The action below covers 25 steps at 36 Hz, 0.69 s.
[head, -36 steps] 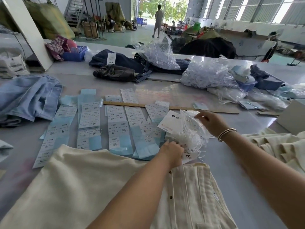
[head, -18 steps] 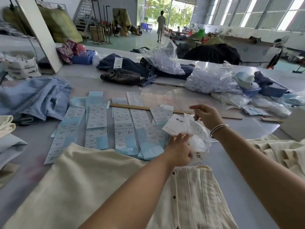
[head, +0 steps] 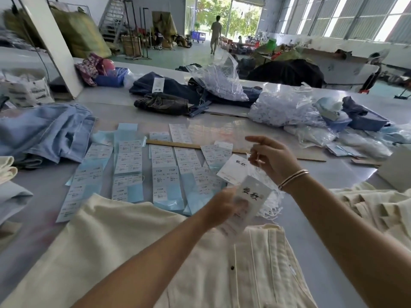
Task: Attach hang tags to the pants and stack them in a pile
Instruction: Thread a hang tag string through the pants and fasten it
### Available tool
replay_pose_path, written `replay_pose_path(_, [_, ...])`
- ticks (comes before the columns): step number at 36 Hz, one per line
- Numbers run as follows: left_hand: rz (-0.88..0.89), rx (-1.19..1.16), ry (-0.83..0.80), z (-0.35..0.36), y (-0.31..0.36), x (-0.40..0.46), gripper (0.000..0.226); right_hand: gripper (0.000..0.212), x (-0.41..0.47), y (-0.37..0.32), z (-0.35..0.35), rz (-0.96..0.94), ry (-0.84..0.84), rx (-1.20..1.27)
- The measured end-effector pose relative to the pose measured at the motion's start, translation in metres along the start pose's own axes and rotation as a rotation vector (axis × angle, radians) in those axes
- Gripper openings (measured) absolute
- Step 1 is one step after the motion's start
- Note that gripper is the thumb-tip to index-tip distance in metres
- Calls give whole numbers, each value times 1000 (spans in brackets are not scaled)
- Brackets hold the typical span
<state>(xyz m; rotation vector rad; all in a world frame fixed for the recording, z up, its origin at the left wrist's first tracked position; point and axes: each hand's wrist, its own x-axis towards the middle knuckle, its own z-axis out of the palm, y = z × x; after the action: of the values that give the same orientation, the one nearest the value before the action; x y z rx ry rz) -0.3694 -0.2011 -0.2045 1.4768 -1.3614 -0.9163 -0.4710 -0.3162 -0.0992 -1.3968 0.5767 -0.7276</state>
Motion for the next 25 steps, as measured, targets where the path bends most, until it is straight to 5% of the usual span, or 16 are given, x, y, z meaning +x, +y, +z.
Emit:
replay_pose_path(4, [-179,-801,-2,-27,-19,-60,36,31,-14,19,27,83,-37,149])
replay_pose_path(8, [-148,-1403,17,-33,-32,-101,13,31,-27,38,67,116,-96,188])
replay_pose_path(15, [-240,-1492,245,-27,-44,-129,37,33,-64,81,116,207,-264,232])
replay_pose_path(22, [-327,-1347,129,-19,-53,-151,28,30,-84,91,117,225,-165,362])
replay_pose_path(25, [-370,-1316,198,-18,-54,-154,27,30,-86,89,116,242,-141,377])
